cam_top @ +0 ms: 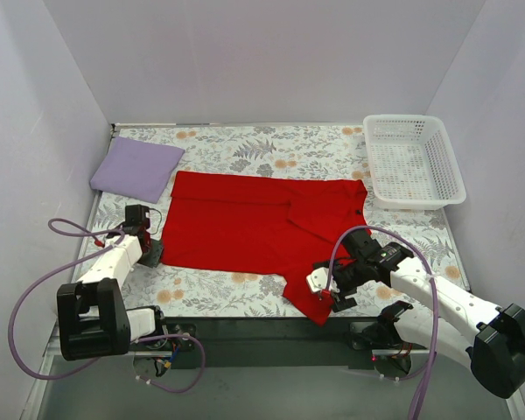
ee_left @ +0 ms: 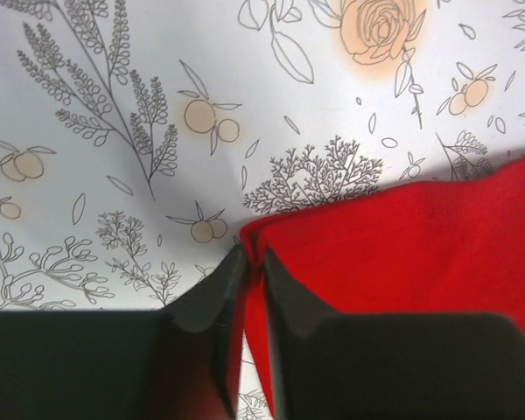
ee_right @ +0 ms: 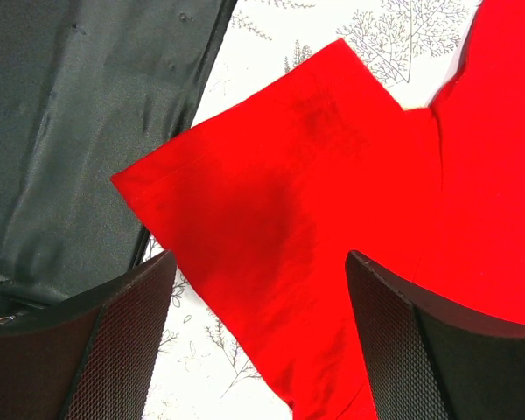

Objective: Fold and stack the t-shirts
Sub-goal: Fold the tshirt

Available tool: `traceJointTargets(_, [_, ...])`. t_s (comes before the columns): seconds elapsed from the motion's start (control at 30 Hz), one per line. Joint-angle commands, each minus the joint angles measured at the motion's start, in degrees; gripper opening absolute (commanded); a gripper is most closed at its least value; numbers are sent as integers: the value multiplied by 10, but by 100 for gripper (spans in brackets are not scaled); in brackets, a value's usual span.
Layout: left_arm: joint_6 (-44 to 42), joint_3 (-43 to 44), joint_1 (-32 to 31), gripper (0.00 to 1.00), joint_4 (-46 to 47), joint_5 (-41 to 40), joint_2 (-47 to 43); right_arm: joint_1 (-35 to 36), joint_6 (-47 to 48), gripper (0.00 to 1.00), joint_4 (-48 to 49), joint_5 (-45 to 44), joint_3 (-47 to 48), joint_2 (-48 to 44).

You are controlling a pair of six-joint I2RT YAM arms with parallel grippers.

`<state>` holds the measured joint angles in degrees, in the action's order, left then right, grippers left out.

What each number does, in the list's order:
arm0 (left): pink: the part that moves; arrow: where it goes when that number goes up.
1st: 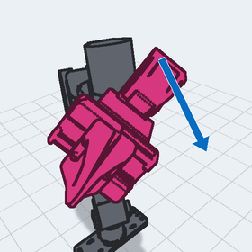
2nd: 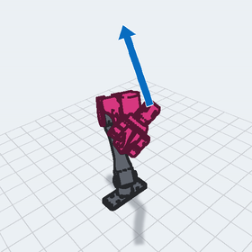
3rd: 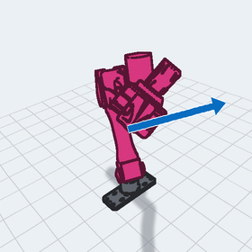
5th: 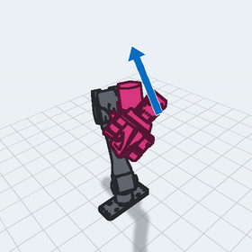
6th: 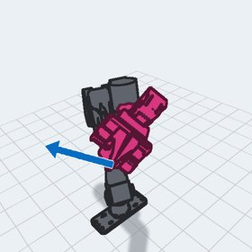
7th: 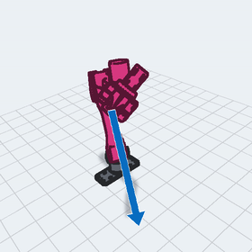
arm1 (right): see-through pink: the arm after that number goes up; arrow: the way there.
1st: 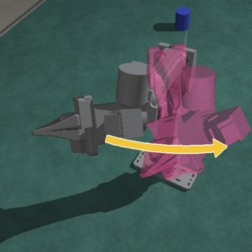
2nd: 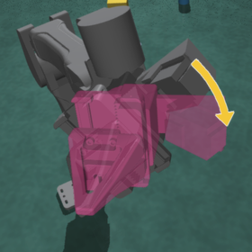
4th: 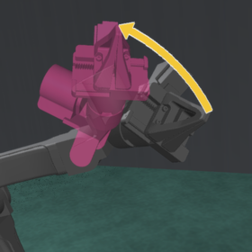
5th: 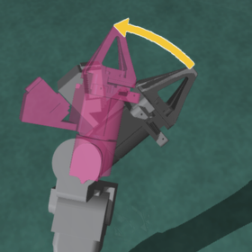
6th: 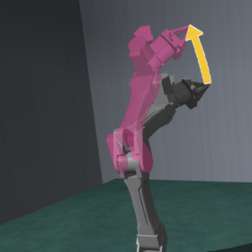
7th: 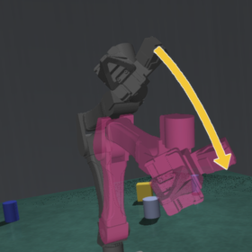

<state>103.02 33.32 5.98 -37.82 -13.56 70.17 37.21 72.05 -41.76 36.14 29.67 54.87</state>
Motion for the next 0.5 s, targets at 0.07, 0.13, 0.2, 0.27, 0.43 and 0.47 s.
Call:
traceJointTargets(0.07, [-31, -17, 7, 3, 32, 7, -2, -4, -6, 84, 7, 8, 17, 7])
traceJointTargets(0.13, [-37, -21, 8, 0, 35, 20, -13, -4, -6, 84, 8, 8, 17, 7])
traceJointTargets(0.2, [-44, -22, 8, 0, 41, 32, -24, -5, -7, 84, 7, 8, 17, 7])
traceJointTargets(0.27, [-48, -22, 8, 0, 42, 35, -30, -6, -6, 84, 7, 8, 17, 7])
traceJointTargets(0.43, [-55, -24, 8, 0, 46, 52, -42, -9, -9, 84, 8, 7, 17, 8])
traceJointTargets(0.47, [-57, -26, 9, 0, 49, 54, -43, -11, -9, 84, 8, 7, 18, 8])
